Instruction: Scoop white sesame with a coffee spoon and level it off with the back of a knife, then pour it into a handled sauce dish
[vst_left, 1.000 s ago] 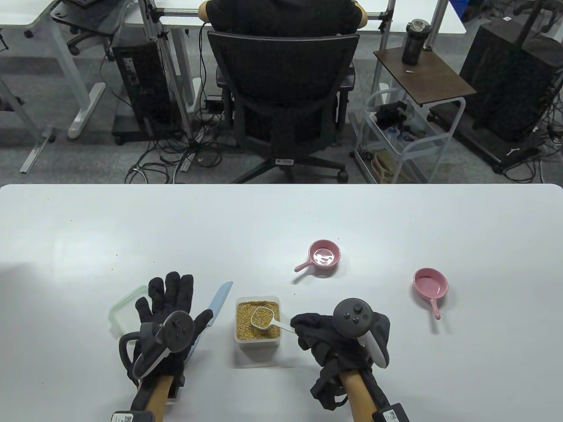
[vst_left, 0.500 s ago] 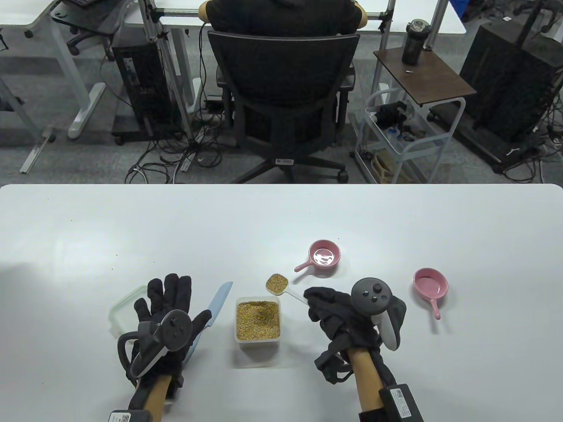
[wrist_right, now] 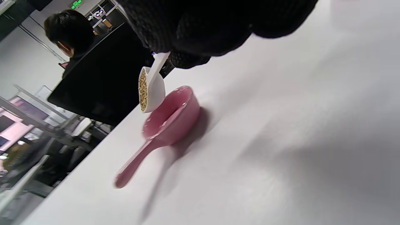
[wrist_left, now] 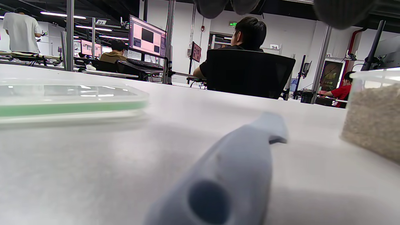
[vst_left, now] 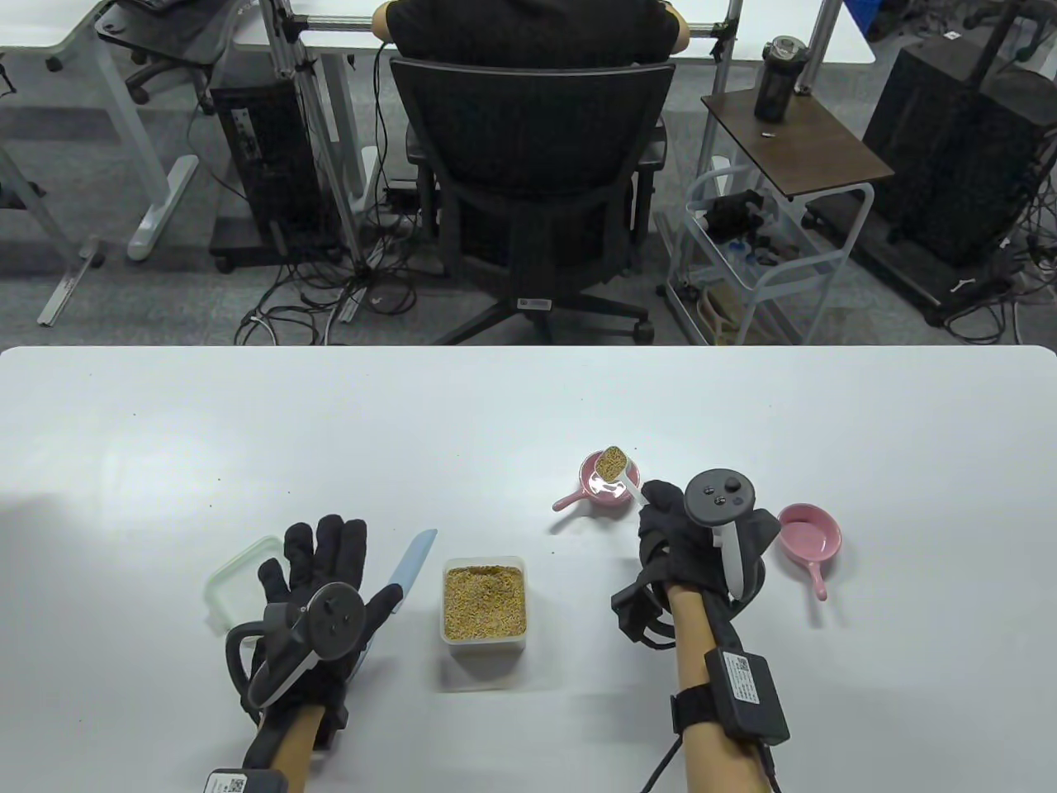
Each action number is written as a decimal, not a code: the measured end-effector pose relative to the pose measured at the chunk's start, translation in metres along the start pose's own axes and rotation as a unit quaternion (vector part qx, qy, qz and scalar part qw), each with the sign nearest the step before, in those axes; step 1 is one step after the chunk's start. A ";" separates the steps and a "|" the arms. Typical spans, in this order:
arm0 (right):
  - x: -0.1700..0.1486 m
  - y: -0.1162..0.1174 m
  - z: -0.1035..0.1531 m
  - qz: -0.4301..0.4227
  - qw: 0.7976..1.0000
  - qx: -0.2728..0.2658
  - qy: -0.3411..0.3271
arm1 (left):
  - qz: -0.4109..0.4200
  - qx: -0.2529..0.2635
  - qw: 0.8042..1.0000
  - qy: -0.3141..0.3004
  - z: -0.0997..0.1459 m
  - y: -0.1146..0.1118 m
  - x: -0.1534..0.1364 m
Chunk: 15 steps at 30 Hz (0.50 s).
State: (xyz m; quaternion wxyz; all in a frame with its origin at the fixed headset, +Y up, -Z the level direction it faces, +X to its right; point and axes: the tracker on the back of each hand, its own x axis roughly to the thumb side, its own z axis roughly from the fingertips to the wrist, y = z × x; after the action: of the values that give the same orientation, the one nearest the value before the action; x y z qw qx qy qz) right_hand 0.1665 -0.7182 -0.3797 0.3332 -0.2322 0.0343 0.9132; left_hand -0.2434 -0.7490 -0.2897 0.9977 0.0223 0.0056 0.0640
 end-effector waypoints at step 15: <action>0.025 0.017 0.016 0.197 0.972 -0.113 -0.052 | -0.004 -0.004 1.000 -0.005 0.000 -0.001 0.003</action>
State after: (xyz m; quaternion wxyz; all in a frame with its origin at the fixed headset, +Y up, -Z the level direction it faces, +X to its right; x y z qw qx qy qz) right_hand 0.1332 -0.7132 -0.3782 0.1195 -0.2094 -0.0416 0.9696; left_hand -0.2407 -0.7497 -0.2894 0.9981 0.0182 0.0000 0.0596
